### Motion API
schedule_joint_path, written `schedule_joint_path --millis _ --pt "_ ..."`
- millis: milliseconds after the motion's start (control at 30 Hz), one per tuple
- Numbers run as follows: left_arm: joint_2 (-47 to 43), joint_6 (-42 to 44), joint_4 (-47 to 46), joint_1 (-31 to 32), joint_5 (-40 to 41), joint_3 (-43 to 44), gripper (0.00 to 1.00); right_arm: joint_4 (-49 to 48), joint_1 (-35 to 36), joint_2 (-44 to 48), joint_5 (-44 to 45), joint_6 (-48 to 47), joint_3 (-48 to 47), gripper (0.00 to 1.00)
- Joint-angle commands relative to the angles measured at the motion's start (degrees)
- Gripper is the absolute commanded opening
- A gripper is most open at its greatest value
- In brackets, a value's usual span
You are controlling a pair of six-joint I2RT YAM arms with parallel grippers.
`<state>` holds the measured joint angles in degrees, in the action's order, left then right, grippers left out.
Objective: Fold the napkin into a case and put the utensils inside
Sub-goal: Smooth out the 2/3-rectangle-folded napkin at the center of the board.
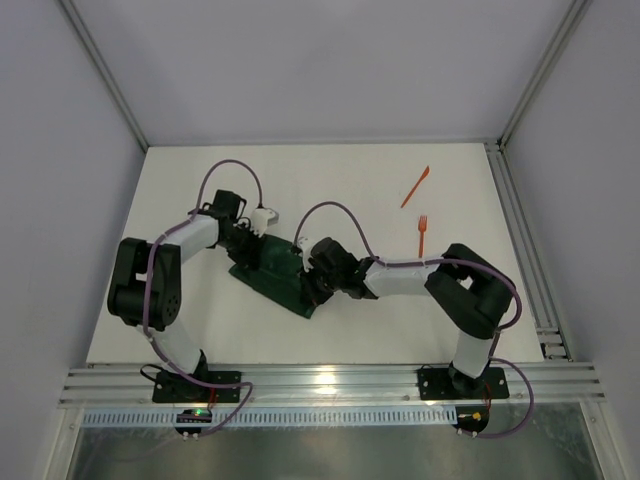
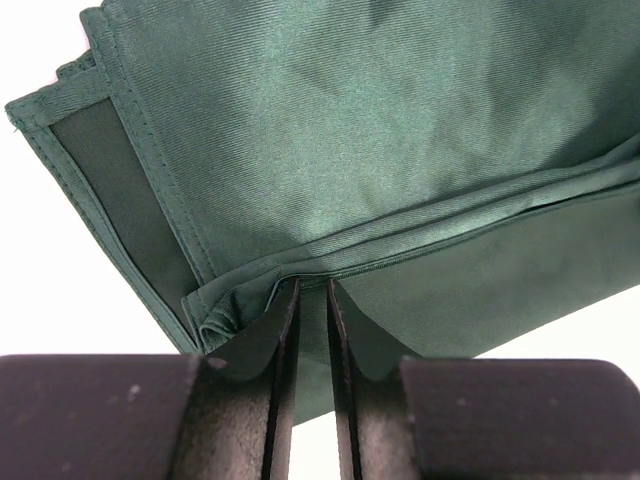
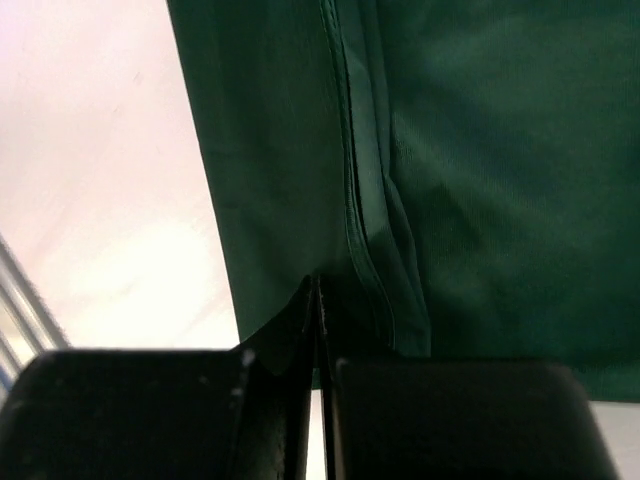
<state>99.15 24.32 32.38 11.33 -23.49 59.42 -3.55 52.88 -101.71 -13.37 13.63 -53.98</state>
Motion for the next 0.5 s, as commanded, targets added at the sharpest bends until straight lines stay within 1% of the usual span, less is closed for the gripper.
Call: schedule_joint_path --millis 0,100,133,200,267,300,367,467 --pt "-1.94 -0.41 -1.18 -1.05 -3.23 -0.1 0.2 -5.94 -0.5 -2.78 -1.13 3.77 1.33 0.04" --pt "-3.87 -0.76 1.79 -3.41 -9.01 1.66 0.24 -7.78 -1.2 -3.67 -1.84 5.62 2.99 0.04" --pt "-4.84 -0.94 2.59 -4.29 -12.69 2.01 0.25 -9.27 -1.73 -3.67 -1.93 6.14 4.13 0.04" --pt "-8.95 -1.81 3.82 -6.76 -15.62 2.37 0.28 -10.07 -2.26 -3.41 -2.37 6.76 4.84 0.04" --pt "-11.69 -0.95 5.58 -7.29 -16.32 2.19 0.31 -10.51 -2.52 -3.23 -2.8 6.76 5.02 0.04" --pt "-13.27 -0.07 6.63 -7.29 -16.76 1.93 0.31 -10.34 -2.61 -3.23 -3.5 6.41 4.93 0.04" --pt "-13.46 3.35 10.49 -7.2 -17.38 1.58 0.32 -9.37 -2.78 -3.06 -3.6 5.8 4.32 0.04" --pt "-10.92 7.48 16.21 -7.11 -13.88 1.58 0.27 -7.53 -3.14 -2.35 -3.6 4.74 3.62 0.04"
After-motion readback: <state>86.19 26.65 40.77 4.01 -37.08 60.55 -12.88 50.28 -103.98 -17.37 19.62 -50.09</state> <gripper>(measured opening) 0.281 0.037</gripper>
